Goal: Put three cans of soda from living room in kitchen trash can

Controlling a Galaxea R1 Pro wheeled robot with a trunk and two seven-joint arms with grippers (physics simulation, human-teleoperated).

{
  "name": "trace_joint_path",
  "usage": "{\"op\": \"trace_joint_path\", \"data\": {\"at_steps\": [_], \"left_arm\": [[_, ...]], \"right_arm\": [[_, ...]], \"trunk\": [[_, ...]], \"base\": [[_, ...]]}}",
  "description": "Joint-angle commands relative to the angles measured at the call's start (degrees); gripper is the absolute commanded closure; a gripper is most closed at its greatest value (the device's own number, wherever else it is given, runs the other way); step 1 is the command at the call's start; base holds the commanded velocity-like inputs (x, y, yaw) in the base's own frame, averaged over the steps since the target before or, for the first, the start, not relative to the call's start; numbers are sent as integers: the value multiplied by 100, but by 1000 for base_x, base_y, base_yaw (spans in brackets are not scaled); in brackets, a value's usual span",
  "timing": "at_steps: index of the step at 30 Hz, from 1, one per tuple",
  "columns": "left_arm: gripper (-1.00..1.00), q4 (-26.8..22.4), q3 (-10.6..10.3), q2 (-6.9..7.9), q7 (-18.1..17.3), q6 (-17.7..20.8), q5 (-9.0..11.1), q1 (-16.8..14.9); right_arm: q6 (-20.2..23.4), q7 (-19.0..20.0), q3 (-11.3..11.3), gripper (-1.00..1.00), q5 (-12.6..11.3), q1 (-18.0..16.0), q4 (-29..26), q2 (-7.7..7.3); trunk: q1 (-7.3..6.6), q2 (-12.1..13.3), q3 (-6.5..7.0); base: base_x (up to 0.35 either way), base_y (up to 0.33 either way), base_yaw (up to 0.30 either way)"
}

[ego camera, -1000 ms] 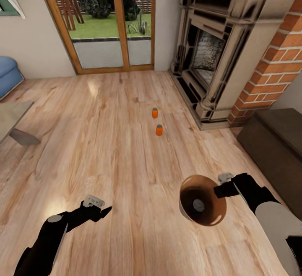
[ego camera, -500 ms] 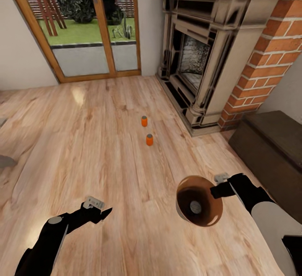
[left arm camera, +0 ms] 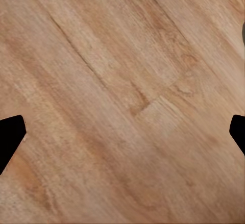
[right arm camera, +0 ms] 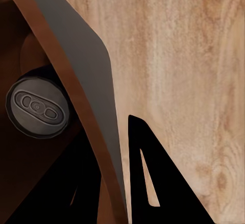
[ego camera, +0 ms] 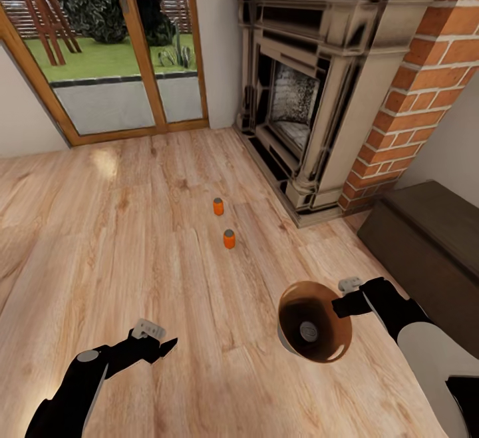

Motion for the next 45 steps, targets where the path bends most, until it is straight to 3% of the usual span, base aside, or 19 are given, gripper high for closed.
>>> {"op": "trace_joint_path", "data": {"at_steps": [1, 24, 30, 45], "left_arm": [[-100, 2, 0, 0, 0, 1, 0, 0], [-100, 0, -12, 1, -22, 15, 15, 0], [-100, 0, -15, 1, -31, 17, 14, 1], [-100, 3, -15, 1, -44, 23, 12, 0]], "right_arm": [[17, 13, -5, 100, -54, 0, -2, 1], [-13, 17, -4, 100, -87, 6, -10, 14], [-10, 15, -20, 100, -66, 6, -10, 121], [107, 52, -95, 100, -143, 6, 7, 200]], "trunk": [[0, 0, 4], [0, 0, 157], [0, 0, 193], [0, 0, 201]], "base": [[299, 193, -84], [291, 204, -173], [285, 213, -165], [280, 220, -130]]}}
